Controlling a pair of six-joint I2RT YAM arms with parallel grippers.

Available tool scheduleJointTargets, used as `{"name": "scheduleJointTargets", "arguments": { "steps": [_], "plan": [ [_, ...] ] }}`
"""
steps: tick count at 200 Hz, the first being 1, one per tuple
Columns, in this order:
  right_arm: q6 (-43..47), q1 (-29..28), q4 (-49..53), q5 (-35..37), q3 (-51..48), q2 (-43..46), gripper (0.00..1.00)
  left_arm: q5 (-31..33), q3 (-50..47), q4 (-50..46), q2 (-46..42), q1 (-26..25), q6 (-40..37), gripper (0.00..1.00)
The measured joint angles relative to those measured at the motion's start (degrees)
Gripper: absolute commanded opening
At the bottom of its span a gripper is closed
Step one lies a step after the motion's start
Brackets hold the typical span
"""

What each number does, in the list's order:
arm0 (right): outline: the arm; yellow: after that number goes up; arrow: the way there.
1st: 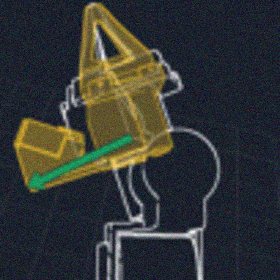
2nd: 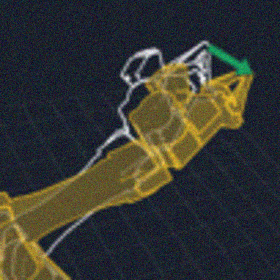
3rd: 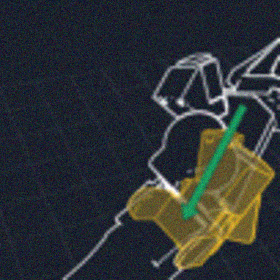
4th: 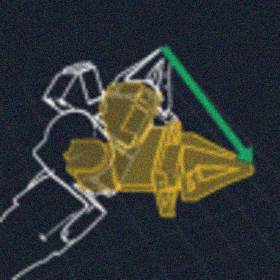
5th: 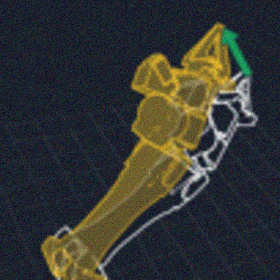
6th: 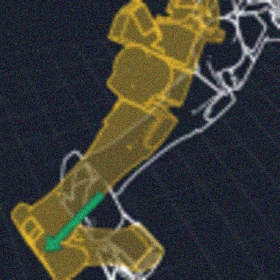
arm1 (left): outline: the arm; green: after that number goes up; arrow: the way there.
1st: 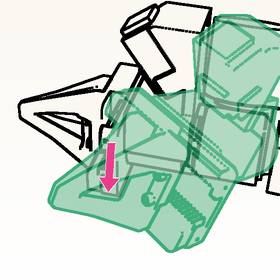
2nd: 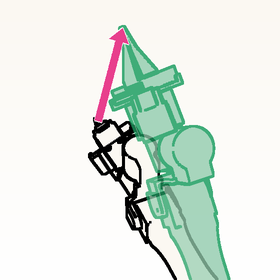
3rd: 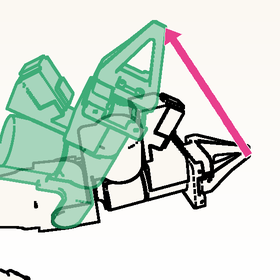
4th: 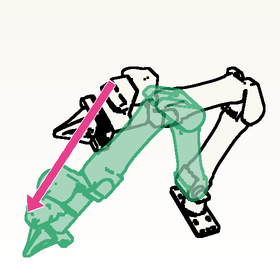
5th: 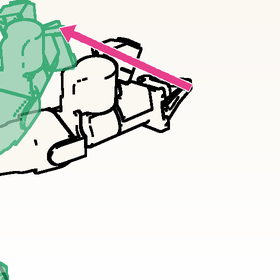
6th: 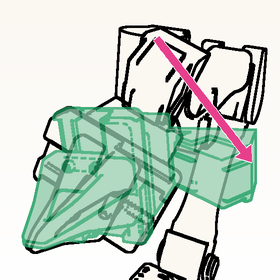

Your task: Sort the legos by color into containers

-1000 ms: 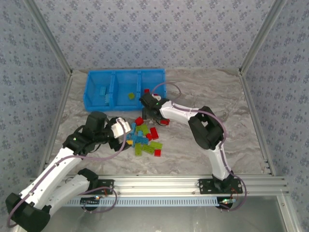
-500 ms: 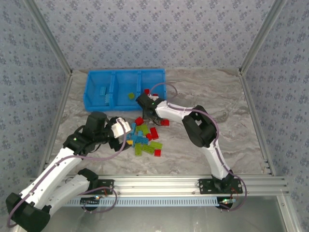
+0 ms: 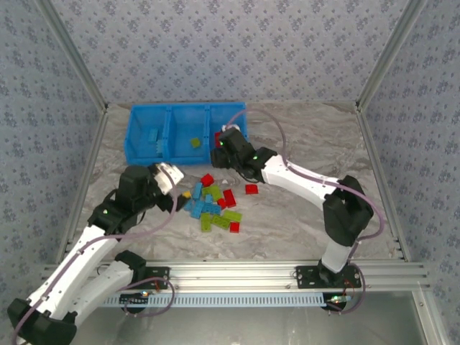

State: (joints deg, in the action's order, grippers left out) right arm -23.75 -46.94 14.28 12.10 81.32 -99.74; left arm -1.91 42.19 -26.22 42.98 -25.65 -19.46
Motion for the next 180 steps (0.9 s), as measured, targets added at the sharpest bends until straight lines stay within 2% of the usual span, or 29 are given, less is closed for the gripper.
{"name": "scheduleJointTargets", "arguments": {
  "steps": [16, 32, 69, 80, 94, 116, 137, 180],
  "plan": [
    [6.4, -0.6, -2.5, -0.3, 6.3, -2.9, 0.52, 5.0, 2.1, 0.8, 1.0, 3.7, 4.4, 0.96],
    [12.6, -1.2, -3.4, 0.2, 16.0, -9.9, 0.53, 9.2, 3.3, 1.6, 1.7, 6.3, 7.7, 0.96],
    [21.9, -1.8, -2.6, 1.8, 33.3, -26.3, 0.56, 15.9, 3.5, 2.0, 1.7, 7.2, 11.2, 0.95],
    [23.6, -1.9, -1.3, 2.0, 38.0, -31.1, 0.6, 17.6, 3.4, 2.3, 0.5, 7.2, 11.6, 0.95],
    [25.2, -1.9, 1.9, 2.4, 44.9, -37.2, 0.72, 19.5, 3.0, 2.6, -1.3, 7.2, 11.6, 0.95],
    [27.0, -1.9, 9.1, 3.7, 57.4, -45.6, 0.76, 21.3, 2.8, 3.0, -2.4, 7.2, 11.6, 0.95],
    [27.7, -2.0, 15.5, 4.7, 66.3, -49.3, 0.78, 22.2, 2.8, 3.0, -1.7, 7.2, 11.6, 0.95],
    [27.9, -2.1, 27.6, 5.0, 80.5, -49.7, 0.78, 22.9, 2.8, 2.3, 2.1, 7.3, 11.7, 0.93]
  ]
}}
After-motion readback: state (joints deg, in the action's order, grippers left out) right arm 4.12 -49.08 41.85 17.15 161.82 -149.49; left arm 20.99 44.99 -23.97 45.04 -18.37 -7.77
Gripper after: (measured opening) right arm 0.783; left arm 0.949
